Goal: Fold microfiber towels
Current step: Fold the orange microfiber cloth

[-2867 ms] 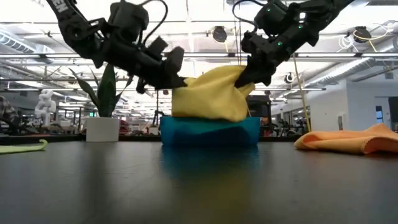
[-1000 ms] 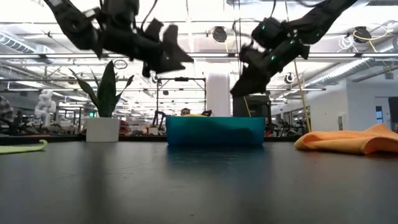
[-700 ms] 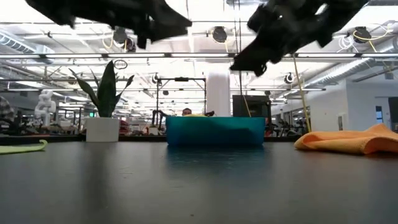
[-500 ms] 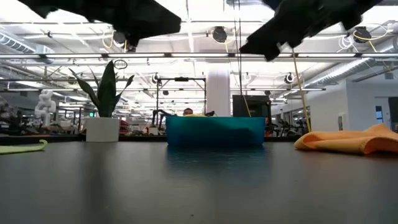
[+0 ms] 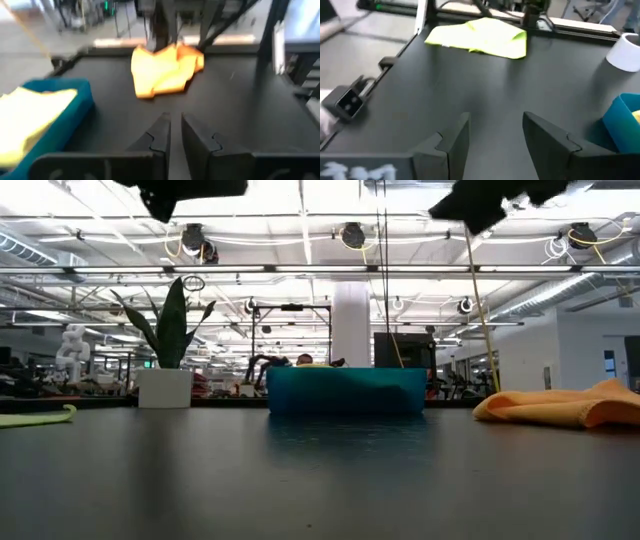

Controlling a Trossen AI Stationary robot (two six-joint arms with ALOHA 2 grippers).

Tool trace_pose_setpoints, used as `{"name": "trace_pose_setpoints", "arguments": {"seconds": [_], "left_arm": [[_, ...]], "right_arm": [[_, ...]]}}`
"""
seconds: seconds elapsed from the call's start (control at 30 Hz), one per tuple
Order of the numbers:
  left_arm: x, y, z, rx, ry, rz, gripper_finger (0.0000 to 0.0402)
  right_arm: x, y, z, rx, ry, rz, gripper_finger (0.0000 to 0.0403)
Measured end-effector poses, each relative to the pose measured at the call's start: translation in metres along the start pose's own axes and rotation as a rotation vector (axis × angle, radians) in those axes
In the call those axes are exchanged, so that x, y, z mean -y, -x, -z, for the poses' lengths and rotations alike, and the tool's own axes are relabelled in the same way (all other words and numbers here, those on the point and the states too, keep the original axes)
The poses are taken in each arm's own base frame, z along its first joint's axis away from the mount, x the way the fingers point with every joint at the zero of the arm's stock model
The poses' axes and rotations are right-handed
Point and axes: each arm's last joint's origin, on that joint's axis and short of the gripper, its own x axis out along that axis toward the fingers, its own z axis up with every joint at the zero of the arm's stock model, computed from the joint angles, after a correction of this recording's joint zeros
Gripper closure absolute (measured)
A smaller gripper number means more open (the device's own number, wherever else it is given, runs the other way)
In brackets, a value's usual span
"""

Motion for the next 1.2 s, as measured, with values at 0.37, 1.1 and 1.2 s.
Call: {"name": "trace_pose_setpoints", "arguments": {"seconds": [0.37,1.1,1.2], "left_arm": [[0.034,-0.051,-0.024,-0.150,-0.206,0.042,0.0381],[0.025,-0.123,0.031,-0.224,-0.080,-0.001,0.0231],[0.025,-0.124,0.030,-0.223,-0.076,-0.002,0.0231]], "right_arm": [[0.004,0.014,-0.010,-0.325,-0.028,0.137,0.0229],[0.040,0.015,0.120,-0.708,-0.407,0.416,0.0229],[0.044,0.017,0.128,-0.725,-0.432,0.445,0.0229]]}}
